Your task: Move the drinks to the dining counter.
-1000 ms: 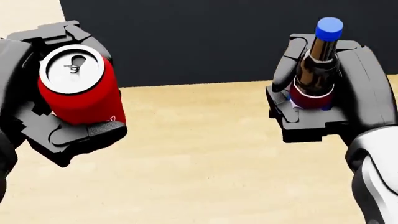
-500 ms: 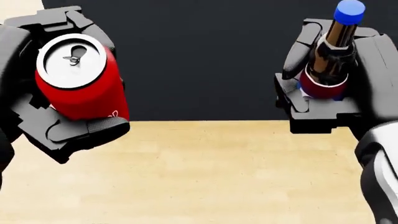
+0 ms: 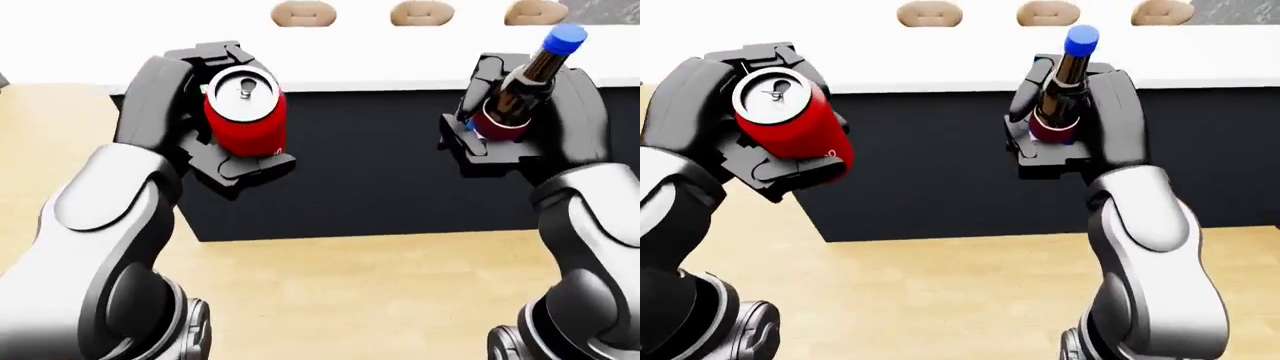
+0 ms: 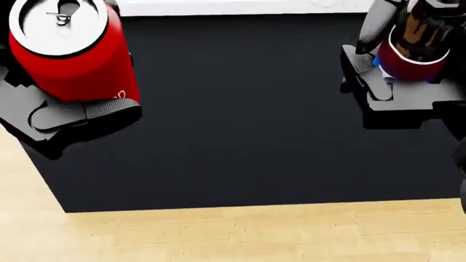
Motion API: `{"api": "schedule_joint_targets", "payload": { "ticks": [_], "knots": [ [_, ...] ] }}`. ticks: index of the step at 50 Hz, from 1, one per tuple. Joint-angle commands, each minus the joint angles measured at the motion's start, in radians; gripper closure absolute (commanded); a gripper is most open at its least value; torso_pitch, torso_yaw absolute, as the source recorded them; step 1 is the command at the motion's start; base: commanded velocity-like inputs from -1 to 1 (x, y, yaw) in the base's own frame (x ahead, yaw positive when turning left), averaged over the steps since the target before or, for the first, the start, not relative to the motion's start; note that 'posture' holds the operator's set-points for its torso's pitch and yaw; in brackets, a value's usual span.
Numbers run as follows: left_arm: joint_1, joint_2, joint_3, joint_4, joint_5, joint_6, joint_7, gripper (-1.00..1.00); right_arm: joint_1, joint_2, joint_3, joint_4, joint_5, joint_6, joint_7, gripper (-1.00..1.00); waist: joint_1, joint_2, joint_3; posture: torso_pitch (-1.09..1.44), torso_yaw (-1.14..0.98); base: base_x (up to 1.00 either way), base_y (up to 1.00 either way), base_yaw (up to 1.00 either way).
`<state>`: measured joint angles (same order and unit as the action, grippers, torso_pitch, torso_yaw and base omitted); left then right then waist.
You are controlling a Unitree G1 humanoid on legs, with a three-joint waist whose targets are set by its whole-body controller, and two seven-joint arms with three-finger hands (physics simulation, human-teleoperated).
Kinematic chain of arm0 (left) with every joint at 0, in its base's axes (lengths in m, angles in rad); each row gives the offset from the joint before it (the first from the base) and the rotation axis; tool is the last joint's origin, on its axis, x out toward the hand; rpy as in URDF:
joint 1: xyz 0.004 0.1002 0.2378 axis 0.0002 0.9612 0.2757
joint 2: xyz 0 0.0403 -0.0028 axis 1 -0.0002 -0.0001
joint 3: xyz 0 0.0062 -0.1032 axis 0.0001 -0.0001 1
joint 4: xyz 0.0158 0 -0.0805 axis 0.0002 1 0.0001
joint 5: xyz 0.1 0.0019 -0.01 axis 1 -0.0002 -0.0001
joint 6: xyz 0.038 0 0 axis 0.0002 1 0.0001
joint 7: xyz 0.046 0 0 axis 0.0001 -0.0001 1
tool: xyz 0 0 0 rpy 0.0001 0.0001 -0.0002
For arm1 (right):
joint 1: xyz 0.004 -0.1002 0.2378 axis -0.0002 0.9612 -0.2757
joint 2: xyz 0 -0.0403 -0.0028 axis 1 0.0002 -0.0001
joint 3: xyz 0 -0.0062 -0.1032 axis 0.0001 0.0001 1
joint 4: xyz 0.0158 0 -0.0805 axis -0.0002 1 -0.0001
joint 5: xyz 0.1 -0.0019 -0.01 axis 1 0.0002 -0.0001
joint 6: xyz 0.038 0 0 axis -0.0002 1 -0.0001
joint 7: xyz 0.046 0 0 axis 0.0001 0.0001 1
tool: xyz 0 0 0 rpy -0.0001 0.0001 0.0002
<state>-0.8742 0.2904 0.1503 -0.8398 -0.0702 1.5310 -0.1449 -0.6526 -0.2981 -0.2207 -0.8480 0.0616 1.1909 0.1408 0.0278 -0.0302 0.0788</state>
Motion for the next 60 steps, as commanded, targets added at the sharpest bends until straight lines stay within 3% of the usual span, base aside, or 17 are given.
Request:
{"api": "schedule_joint_targets", "payload": {
  "ticks": [1, 7, 11, 13, 15, 20, 23, 27, 28, 34, 39, 43, 44, 52, 54, 58, 60],
  "knots": [
    [-0.032, 0.015, 0.014, -0.007, 0.004, -0.012, -0.001, 1.00, -0.034, -0.010, -0.005, -0.016, 0.007, -0.004, -0.013, 1.00, 0.011, -0.019, -0.010, 0.00, 0.00, 0.87, 0.00, 0.00],
    [-0.035, 0.025, 0.026, -0.012, 0.002, -0.005, -0.009, 1.00, -0.038, -0.011, 0.009, -0.026, 0.025, 0.002, -0.029, 1.00, 0.045, -0.076, -0.031, 0.00, 0.00, 0.61, 0.13, 0.17],
    [-0.037, 0.028, 0.027, -0.014, 0.002, -0.002, -0.011, 1.00, -0.045, -0.015, 0.003, -0.035, 0.035, 0.014, -0.029, 1.00, 0.044, -0.031, -0.034, 0.00, 0.00, 0.50, 0.00, 0.99],
    [-0.042, 0.028, 0.026, -0.020, 0.002, 0.008, -0.011, 1.00, -0.045, -0.015, -0.001, -0.033, 0.039, 0.010, -0.032, 1.00, 0.065, 0.106, -0.060, 0.00, 0.00, 0.50, 0.00, 0.98],
    [-0.038, 0.027, 0.025, -0.018, 0.003, 0.002, -0.010, 1.00, -0.044, -0.019, -0.006, -0.022, 0.039, 0.008, -0.040, 1.00, 0.027, 0.057, -0.034, 0.00, 0.00, 0.43, 0.00, 0.58],
    [-0.038, 0.026, 0.023, -0.014, 0.004, -0.003, -0.010, 1.00, -0.043, -0.022, -0.007, -0.021, 0.046, 0.005, -0.051, 1.00, 0.034, 0.070, -0.063, 0.00, 0.00, 0.25, 0.10, 0.00],
    [-0.039, 0.029, 0.026, -0.015, 0.004, 0.000, -0.013, 1.00, -0.043, -0.021, -0.008, -0.020, 0.052, 0.001, -0.053, 1.00, 0.006, 0.081, -0.028, 0.00, 0.00, 0.00, 0.00, 0.00],
    [-0.041, 0.030, 0.027, -0.013, 0.003, -0.001, -0.014, 1.00, -0.032, -0.032, 0.004, -0.022, 0.052, -0.009, -0.053, 1.00, -0.024, -0.016, -0.040, 0.00, 0.00, 0.00, 0.00, 0.00],
    [-0.043, 0.031, 0.029, -0.013, 0.003, 0.001, -0.015, 1.00, -0.032, -0.033, 0.004, -0.022, 0.051, -0.011, -0.050, 1.00, -0.014, -0.010, -0.077, 0.00, 0.00, -0.03, 0.35, 0.00],
    [-0.061, 0.039, 0.033, -0.011, 0.002, 0.015, -0.018, 1.00, -0.040, -0.036, 0.001, -0.030, 0.055, -0.005, -0.039, 1.00, -0.009, -0.080, -0.053, 0.00, 0.00, -0.68, 0.96, 0.00],
    [-0.069, 0.043, 0.034, -0.026, 0.002, 0.037, -0.021, 1.00, -0.041, -0.034, -0.004, -0.037, 0.056, 0.008, -0.039, 1.00, 0.029, -0.066, -0.018, 0.00, 0.00, -0.59, 0.76, 0.00],
    [-0.069, 0.045, 0.033, -0.027, 0.003, 0.037, -0.024, 1.00, -0.036, -0.036, -0.002, -0.037, 0.056, 0.007, -0.038, 1.00, 0.013, 0.086, -0.069, 0.00, 0.00, 0.00, 0.00, 0.00],
    [-0.069, 0.046, 0.033, -0.026, 0.004, 0.037, -0.024, 1.00, -0.034, -0.042, 0.003, -0.041, 0.054, 0.008, -0.036, 1.00, 0.007, 0.047, -0.041, 0.00, 0.00, 0.00, 0.00, 0.00],
    [-0.071, 0.048, 0.028, -0.030, 0.008, 0.046, -0.028, 1.00, -0.029, -0.039, 0.013, -0.043, 0.040, 0.006, -0.023, 1.00, -0.016, 0.049, -0.088, 0.00, 0.00, -0.25, 0.12, 0.00],
    [-0.067, 0.046, 0.027, -0.026, 0.011, 0.040, -0.028, 1.00, -0.029, -0.032, 0.009, -0.042, 0.042, 0.005, -0.019, 1.00, -0.005, 0.037, -0.028, 0.00, 0.00, 0.00, 0.00, 0.00],
    [-0.075, 0.048, 0.025, -0.027, 0.013, 0.049, -0.030, 1.00, -0.034, -0.032, 0.011, -0.043, 0.041, 0.011, -0.016, 1.00, 0.005, -0.030, -0.050, 0.00, 0.00, 0.00, 0.00, 0.00],
    [-0.077, 0.050, 0.027, -0.025, 0.014, 0.049, -0.032, 1.00, -0.032, -0.032, 0.014, -0.042, 0.039, 0.010, -0.012, 1.00, -0.003, 0.001, -0.038, 0.00, 0.00, 0.00, 0.00, 0.00]
  ]
}}
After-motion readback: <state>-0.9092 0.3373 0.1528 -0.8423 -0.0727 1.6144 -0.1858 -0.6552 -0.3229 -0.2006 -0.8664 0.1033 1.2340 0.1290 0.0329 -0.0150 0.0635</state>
